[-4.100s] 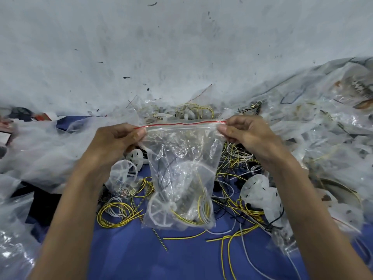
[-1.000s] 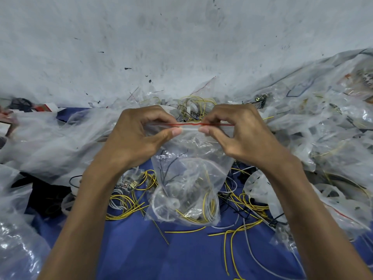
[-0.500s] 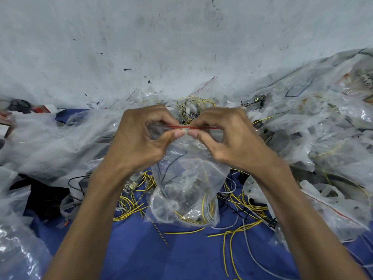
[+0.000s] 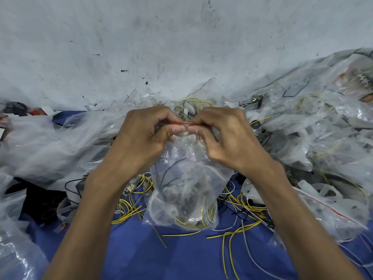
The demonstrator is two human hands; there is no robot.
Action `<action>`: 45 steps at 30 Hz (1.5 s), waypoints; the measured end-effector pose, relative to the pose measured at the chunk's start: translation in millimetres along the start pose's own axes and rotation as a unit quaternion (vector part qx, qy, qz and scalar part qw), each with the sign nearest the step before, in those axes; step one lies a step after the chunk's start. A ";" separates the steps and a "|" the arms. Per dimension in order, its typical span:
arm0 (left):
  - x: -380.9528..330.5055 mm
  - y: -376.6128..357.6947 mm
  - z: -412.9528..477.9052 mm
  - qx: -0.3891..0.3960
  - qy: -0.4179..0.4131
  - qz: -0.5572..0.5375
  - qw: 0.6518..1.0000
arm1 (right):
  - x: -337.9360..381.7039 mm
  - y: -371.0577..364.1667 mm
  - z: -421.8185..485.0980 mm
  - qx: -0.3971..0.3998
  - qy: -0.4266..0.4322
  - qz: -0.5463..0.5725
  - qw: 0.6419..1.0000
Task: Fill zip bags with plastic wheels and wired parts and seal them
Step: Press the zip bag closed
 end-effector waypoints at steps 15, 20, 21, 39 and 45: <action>52.1 12.9 3.8 -0.020 0.089 0.000 0.996 | -45.9 -20.2 -28.6 0.023 -0.079 0.013 0.997; 44.9 8.3 1.3 -0.097 0.072 0.038 0.992 | -40.6 -12.2 -33.8 -0.119 -0.075 0.056 0.989; 44.9 2.1 1.3 -0.086 0.078 0.033 0.993 | -42.7 -10.4 -34.8 -0.137 -0.083 0.062 0.985; 54.2 36.8 -6.0 -0.220 0.185 -0.354 0.890 | 19.4 -71.8 -44.5 0.063 -0.136 0.319 0.936; 48.1 21.7 -0.6 -0.140 0.219 -0.393 0.882 | 16.2 -37.2 -57.9 -0.021 -0.139 0.257 0.956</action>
Point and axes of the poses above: each hand's wrist, its own z-axis towards the middle knuckle, its own y-axis out of the back of the hand, x = y × z, the point moved 10 cm from there along z, towards the middle knuckle, and after that the axes turned 12 degrees about y, right-handed, at the moved point
